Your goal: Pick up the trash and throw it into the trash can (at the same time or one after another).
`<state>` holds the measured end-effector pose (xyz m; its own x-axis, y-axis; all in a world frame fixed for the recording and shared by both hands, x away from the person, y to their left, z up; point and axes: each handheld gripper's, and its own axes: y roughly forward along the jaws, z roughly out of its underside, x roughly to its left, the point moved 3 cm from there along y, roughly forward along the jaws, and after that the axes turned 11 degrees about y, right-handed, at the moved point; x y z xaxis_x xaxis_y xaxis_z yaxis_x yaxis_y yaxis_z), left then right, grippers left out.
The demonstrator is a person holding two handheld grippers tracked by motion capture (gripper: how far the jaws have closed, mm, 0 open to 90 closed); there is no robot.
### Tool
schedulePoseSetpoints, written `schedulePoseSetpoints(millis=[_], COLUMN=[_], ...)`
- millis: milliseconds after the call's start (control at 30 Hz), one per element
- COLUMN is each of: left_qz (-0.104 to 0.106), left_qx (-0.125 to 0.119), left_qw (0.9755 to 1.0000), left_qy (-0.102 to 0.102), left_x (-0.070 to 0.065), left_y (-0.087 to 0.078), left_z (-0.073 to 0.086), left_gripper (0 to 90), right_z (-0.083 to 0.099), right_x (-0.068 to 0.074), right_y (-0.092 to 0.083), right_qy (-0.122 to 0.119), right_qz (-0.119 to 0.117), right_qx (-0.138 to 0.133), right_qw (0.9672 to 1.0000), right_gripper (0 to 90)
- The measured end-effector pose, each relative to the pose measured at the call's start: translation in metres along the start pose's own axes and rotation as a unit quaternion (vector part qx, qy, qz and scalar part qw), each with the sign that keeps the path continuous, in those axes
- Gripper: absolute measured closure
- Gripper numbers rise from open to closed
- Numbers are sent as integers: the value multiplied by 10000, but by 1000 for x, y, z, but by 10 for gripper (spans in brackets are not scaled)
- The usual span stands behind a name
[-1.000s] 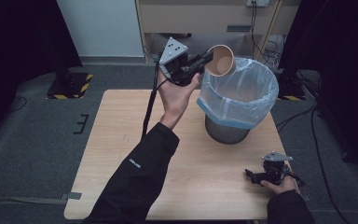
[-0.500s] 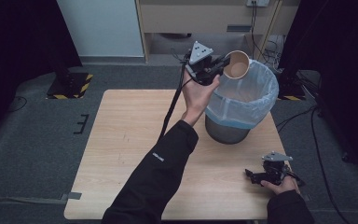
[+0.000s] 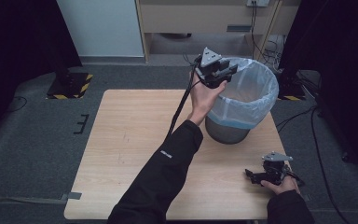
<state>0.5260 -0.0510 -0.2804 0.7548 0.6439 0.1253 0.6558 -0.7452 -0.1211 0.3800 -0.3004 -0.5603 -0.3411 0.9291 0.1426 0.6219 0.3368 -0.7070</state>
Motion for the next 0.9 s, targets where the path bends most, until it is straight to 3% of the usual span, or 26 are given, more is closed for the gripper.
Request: schedulePoseSetpoints(millis=[200,367,500,667,900], left_qz=[-29,-71,-106,-92,63], left_qx=[1,95,355,845,1660], left_qw=[9997,9997,9993,9964,9855], left_qy=[250,228,98,-43,-348], left_x=[3,6,8,8,-4], left_y=[-41,-84,-116,-148,-189], left_z=[1,23,53,100,183], left_gripper=[480,390,347,297,273], right_z=[0,0,0,0,0], right_x=[0,0,0,0,0], right_y=[0,0,0,0,0], right_qy=[7,11,4,-8,-6], right_qz=[-2,2,0,5,4], right_qx=[4,-6,12,6,6], right_qw=[10000,10000,10000,10000,10000], right_gripper=[8,7,7,8,7])
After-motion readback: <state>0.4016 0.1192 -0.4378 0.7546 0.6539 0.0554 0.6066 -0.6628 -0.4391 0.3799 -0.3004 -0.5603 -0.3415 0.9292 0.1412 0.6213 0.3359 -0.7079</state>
